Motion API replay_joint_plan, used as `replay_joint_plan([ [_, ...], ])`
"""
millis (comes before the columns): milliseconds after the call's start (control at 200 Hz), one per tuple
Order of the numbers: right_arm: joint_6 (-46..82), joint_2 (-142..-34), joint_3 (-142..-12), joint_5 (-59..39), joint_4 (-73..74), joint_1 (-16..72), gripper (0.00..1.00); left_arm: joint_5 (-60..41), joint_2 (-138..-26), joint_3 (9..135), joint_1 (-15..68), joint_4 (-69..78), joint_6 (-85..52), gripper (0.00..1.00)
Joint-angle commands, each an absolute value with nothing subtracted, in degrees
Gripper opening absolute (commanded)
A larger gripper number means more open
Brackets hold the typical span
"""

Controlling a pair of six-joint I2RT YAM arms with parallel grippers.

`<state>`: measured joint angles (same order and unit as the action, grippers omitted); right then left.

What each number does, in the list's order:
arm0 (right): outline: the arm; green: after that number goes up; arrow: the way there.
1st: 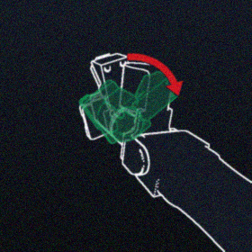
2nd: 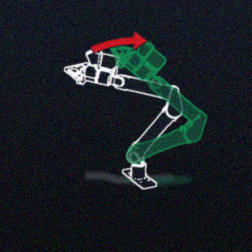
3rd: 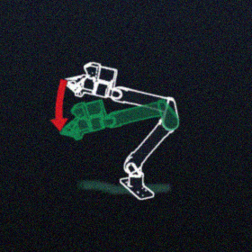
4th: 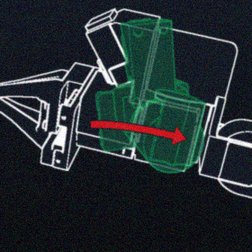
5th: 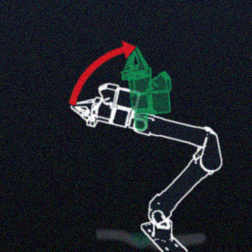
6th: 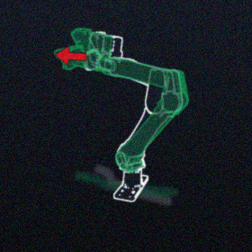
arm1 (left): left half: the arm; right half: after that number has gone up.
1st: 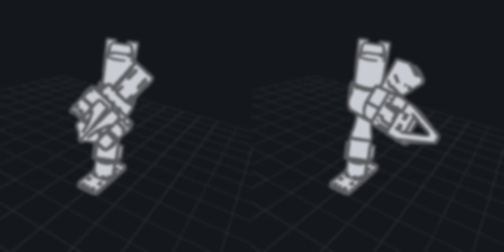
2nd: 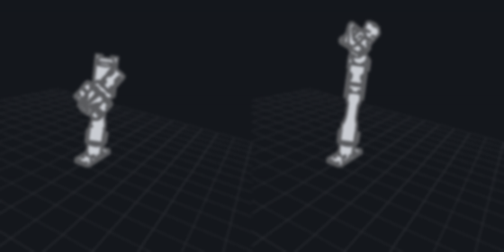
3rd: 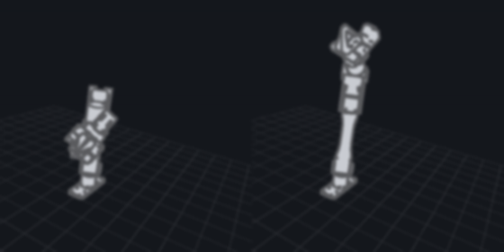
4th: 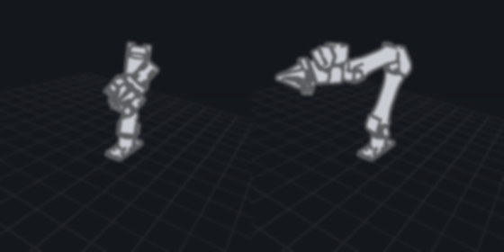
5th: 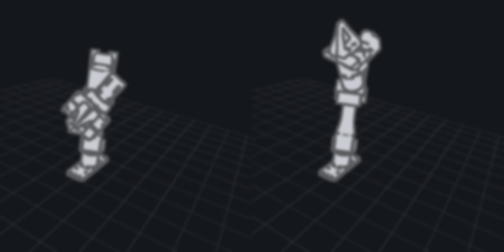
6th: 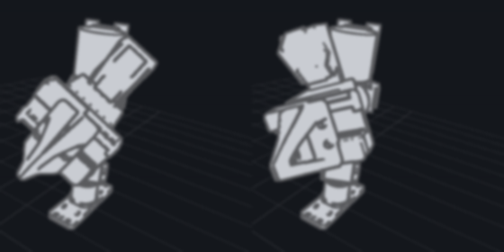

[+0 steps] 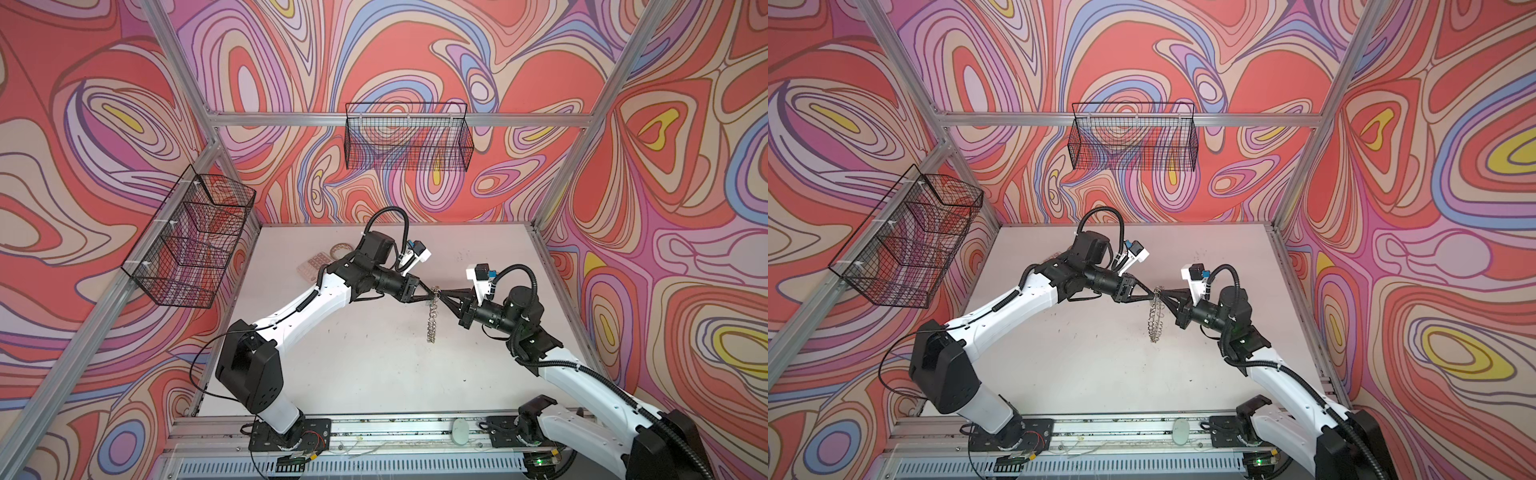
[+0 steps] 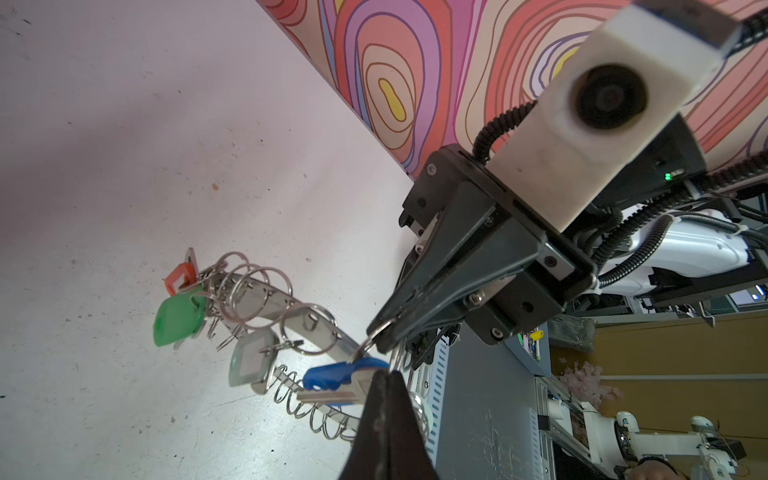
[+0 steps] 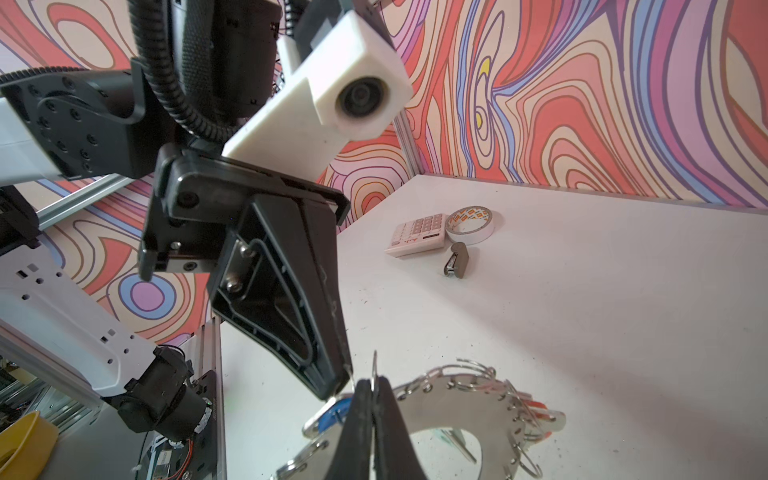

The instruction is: Put the keys on the keyring

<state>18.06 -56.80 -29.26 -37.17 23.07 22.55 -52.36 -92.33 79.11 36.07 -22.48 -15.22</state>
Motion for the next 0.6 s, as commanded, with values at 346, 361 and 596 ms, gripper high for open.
replay_joint_plan([
  [346,17.2,-56.2,-30.7,-38.2,24.9,23.3,0.00,-47.3,-91.7,80.7,36.0,-24.9,-13.0,0.00],
  [361,17.3,-56.2,-30.7,-38.2,24.9,23.3,0.00,-47.2,-91.7,80.7,36.0,-25.0,-12.9,0.00],
  [596,17.7,-55.7,-30.5,-38.2,24.9,23.3,0.00,-46.1,-91.4,80.8,36.0,-25.9,-12.7,0.00],
])
